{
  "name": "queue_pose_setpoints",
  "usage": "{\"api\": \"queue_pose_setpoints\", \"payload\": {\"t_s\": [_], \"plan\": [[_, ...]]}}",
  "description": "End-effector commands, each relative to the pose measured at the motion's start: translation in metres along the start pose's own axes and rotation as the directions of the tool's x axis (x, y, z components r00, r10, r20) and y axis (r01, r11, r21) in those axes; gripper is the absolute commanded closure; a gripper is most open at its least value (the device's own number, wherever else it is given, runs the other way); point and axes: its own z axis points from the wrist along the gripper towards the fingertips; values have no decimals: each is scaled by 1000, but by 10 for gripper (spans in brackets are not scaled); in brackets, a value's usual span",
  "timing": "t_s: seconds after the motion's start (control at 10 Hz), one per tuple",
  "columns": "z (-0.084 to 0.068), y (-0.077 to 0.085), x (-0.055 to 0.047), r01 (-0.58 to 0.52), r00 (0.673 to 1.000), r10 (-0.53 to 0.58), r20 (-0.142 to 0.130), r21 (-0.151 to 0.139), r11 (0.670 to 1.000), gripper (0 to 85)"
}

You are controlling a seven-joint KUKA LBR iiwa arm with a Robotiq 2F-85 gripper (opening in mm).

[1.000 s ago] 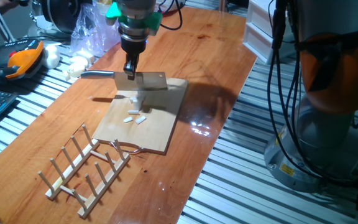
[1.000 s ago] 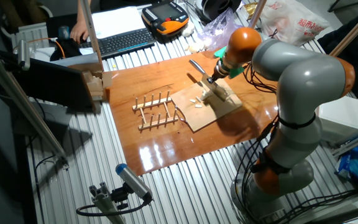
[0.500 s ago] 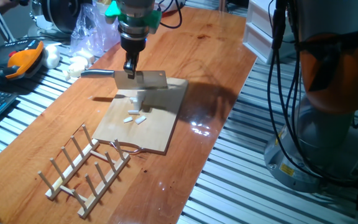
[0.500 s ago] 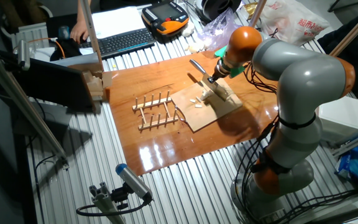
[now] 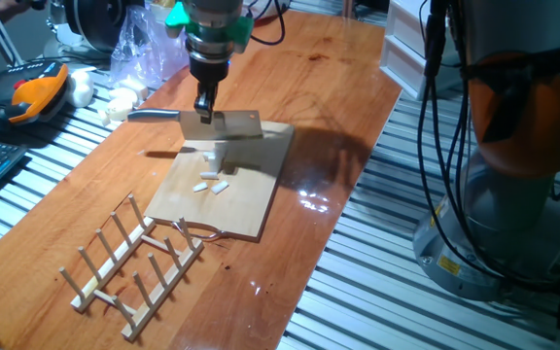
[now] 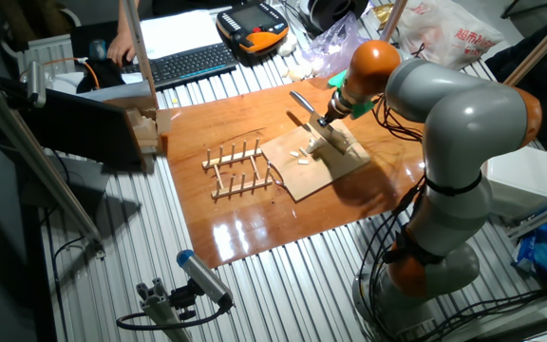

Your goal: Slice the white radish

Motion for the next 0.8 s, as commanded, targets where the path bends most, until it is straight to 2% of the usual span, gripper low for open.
{"api": "queue_pose_setpoints", "payload": {"t_s": [0.0,0.5,0.7], "plan": [[-1,-1,2,1,1000,-1,1,-2,1000,850],[-2,-2,9,1,1000,-1,0,-5,1000,850],[-2,2,12,-4,1000,4,0,-9,1000,850]]}}
